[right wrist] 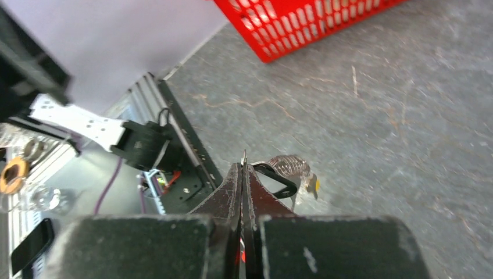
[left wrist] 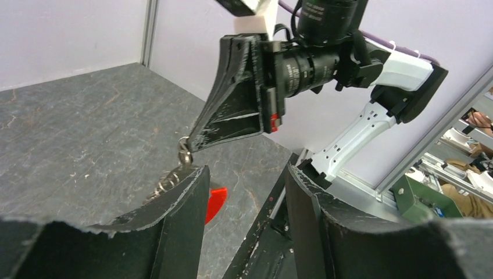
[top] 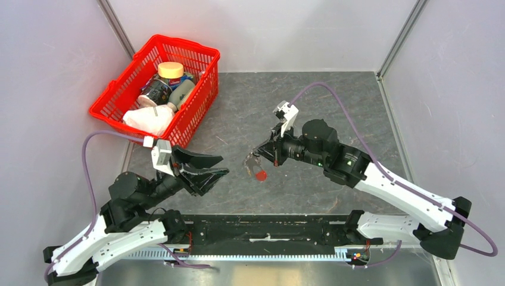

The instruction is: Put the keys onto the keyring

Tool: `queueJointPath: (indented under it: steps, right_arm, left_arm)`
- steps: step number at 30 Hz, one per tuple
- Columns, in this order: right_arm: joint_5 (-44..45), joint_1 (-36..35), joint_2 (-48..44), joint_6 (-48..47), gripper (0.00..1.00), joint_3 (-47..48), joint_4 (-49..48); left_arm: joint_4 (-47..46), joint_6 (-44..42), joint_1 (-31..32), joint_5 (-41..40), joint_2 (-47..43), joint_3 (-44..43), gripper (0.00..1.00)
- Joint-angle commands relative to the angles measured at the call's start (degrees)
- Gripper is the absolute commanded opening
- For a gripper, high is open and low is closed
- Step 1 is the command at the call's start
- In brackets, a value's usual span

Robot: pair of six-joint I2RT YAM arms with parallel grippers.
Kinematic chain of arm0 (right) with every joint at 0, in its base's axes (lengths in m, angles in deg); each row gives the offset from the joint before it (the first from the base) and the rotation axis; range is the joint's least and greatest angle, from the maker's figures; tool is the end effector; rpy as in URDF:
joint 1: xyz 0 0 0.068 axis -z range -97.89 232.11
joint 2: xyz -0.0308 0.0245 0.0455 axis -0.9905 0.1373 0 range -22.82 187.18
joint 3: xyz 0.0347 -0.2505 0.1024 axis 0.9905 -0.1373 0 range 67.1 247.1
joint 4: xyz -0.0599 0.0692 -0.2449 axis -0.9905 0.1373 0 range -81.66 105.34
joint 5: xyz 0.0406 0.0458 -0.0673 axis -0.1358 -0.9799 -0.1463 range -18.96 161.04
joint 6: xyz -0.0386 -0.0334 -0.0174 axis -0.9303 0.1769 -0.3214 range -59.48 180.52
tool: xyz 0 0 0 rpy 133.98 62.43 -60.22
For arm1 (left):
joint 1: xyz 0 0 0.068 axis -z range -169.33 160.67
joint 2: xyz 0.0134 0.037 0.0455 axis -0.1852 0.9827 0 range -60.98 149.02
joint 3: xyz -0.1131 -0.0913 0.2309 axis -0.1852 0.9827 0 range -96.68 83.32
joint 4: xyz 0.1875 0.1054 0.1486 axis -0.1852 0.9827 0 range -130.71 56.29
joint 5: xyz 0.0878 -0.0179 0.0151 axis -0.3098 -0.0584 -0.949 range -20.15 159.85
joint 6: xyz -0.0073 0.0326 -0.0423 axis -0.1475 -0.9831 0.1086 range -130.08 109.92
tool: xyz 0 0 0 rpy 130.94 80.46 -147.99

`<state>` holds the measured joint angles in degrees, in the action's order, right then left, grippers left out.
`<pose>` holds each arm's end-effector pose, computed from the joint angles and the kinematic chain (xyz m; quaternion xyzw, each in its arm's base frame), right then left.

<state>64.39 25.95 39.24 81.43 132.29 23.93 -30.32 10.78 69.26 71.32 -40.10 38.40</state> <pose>0.1327 0.2053 0.3964 -0.2703 0.7309 0.4248 0.4608 0.0405 -0.0679 0.3880 0.2094 0.5816 -0.5085 0.5995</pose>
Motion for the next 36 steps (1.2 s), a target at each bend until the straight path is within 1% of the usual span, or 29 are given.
queueJointPath:
  steps: [1, 7, 12, 13, 24, 36]
  right_arm:
    - [2.11, 3.67, 1.14, 0.4, 0.0, -3.25, -4.24]
    - [-3.17, 10.46, 4.4, 6.42, 0.0, -10.28, -10.54]
    - [-5.42, 13.49, 5.95, 9.24, 0.0, -14.89, -14.11]
    - [-5.7, 13.89, 6.08, 9.53, 0.0, -15.69, -14.43]
    - [-3.37, 15.69, 5.83, 10.21, 0.0, -22.35, -15.13]
    - [-1.62, 17.47, 13.34, 13.77, 0.0, -27.04, -22.07]
  left_arm:
    - [0.2, -2.15, -0.16, -1.23, -0.49, 1.04, 0.58]
    - [-0.02, -2.07, -0.17, -1.23, -0.67, 1.68, 0.58]
    - [0.06, -2.59, -0.14, -1.3, -0.48, 1.6, 0.57]
    - [0.06, -2.67, -0.21, -2.65, -0.38, 1.59, 0.57]
    - [-0.27, -2.84, -0.18, -2.88, 0.36, 1.77, 0.58]
    - [0.07, -2.94, -0.16, -2.84, 1.5, 1.33, 0.58]
